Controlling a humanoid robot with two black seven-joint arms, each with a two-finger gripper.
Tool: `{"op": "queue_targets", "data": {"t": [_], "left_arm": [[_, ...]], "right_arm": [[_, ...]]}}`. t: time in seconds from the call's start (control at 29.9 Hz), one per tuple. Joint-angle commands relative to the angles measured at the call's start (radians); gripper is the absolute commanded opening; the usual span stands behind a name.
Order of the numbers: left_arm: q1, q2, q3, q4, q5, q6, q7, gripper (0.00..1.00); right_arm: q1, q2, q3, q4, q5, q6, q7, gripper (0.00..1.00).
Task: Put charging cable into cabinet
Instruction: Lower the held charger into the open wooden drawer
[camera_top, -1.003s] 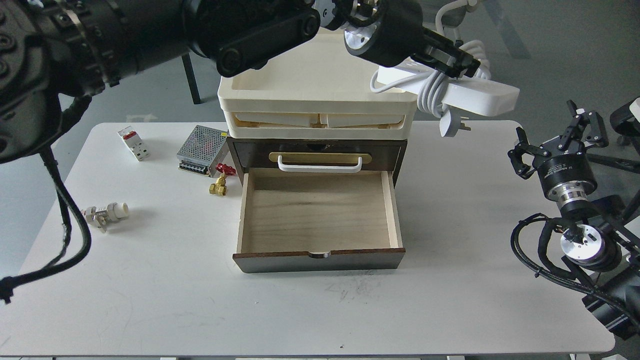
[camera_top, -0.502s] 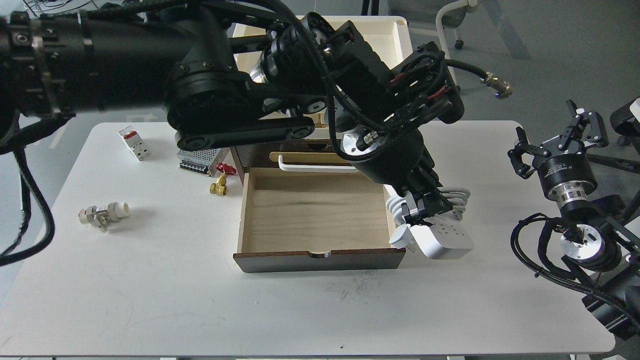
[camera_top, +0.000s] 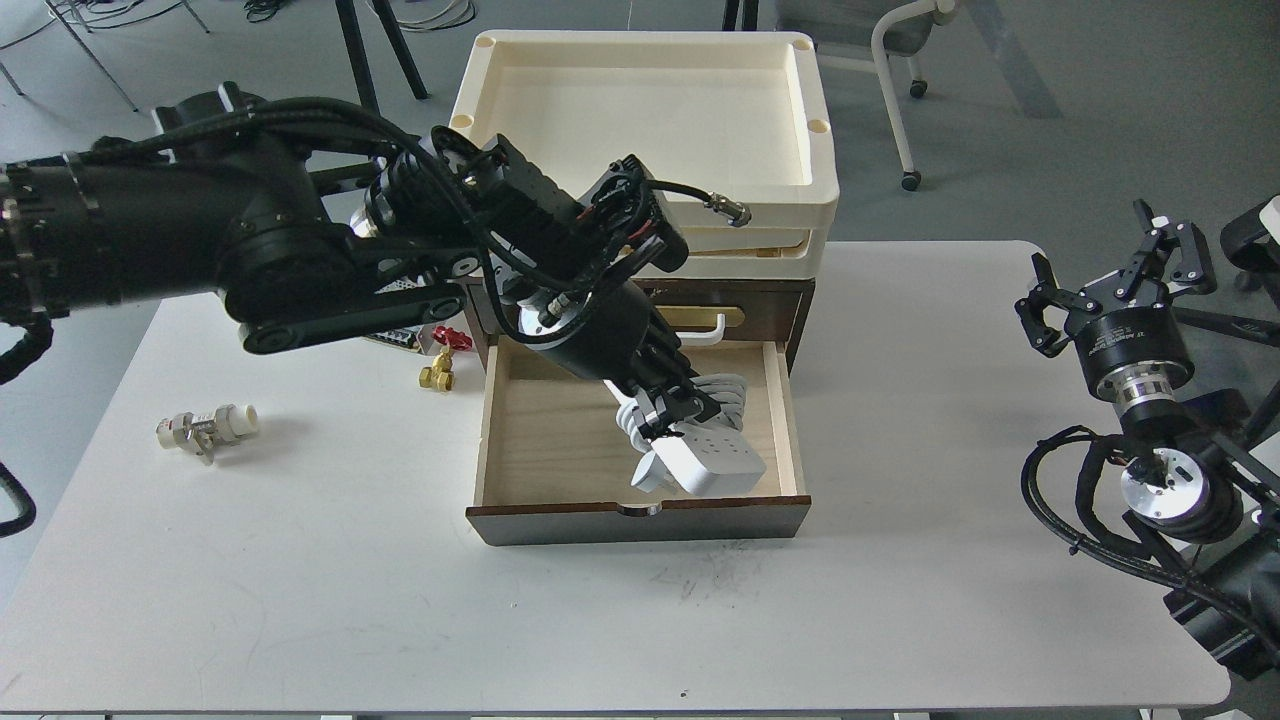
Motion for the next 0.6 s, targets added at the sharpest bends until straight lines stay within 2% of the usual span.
{"op": "queue_targets", "data": {"t": [0.0, 0.2, 0.47, 0.57], "left_arm": [[0.059, 0.003, 0.001, 0.003, 0.004, 0.000, 0.000, 0.03], [0.129, 0.020, -0.041, 0.009, 0.077, 0.000, 0.000, 0.03], [0.174, 0.019, -0.074, 0.124, 0.074, 0.001, 0.000, 0.06], [0.203, 0.011, -0.073, 0.149, 0.077, 0.031, 0.000, 0.06]], "right_arm": [[0.000, 0.000, 0.000, 0.001, 0.000, 0.000, 0.000, 1.00], [0.000, 0.000, 0.000, 0.000, 0.000, 0.000, 0.000, 1.00], [0.000, 0.000, 0.000, 0.001, 0.000, 0.000, 0.000, 1.00], [0.000, 0.000, 0.000, 0.001, 0.000, 0.000, 0.000, 1.00]]}}
